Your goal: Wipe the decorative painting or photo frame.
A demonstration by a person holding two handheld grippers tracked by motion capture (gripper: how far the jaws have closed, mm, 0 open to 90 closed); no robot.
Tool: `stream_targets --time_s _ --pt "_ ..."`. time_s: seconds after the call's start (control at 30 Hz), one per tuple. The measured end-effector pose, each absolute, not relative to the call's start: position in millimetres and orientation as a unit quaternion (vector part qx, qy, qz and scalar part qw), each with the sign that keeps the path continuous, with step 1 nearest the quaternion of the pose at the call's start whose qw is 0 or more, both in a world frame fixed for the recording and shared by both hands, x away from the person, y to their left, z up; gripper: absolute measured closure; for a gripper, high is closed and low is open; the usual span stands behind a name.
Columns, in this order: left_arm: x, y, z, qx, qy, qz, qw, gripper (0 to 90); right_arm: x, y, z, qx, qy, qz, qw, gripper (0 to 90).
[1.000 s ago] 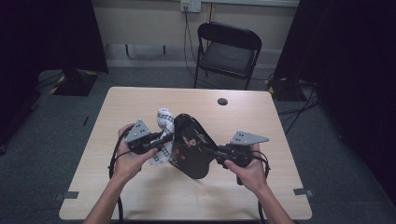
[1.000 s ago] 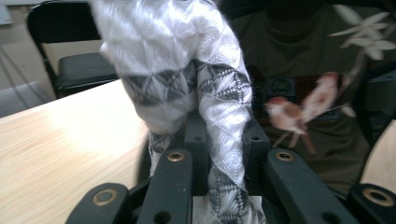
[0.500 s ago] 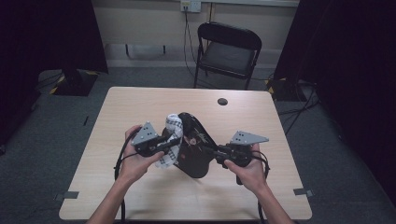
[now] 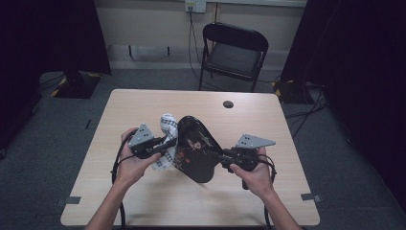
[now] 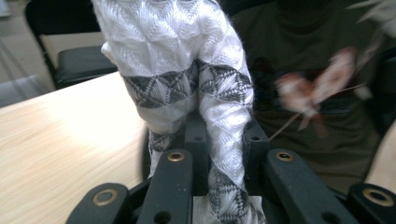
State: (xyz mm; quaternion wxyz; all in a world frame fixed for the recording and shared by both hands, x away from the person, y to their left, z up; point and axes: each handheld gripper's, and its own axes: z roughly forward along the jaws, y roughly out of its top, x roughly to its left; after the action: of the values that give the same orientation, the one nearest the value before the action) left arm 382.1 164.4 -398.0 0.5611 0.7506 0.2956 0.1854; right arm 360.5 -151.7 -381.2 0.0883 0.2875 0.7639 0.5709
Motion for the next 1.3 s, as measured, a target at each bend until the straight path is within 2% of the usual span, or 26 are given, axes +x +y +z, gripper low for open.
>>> stream_targets --time_s 0.17,0.3,0.77,0.97,1.3 --pt "371.1 140.7 -391.8 0.762 0.263 0.171 0.567 77.2 360.4 -151.5 -381.2 0.287 0.764 0.571 0.089 80.5" --pt "370.2 136.0 -393.3 0.765 0.255 0.162 0.568 77.3 360.5 -153.2 -381.7 0.289 0.763 0.571 0.089 80.7" --pt "391.2 179.9 -406.7 0.745 0.334 0.212 0.538 77.1 361.2 -151.0 -381.7 0.288 0.762 0.573 0.088 80.1" --pt "387.5 172.6 -403.1 0.745 0.309 0.196 0.557 78.0 361.3 -151.0 -381.8 0.288 0.762 0.573 0.087 80.1" --pt "369.9 135.4 -391.7 0.764 0.248 0.16 0.574 77.7 361.0 -151.3 -381.8 0.289 0.763 0.571 0.089 80.6"
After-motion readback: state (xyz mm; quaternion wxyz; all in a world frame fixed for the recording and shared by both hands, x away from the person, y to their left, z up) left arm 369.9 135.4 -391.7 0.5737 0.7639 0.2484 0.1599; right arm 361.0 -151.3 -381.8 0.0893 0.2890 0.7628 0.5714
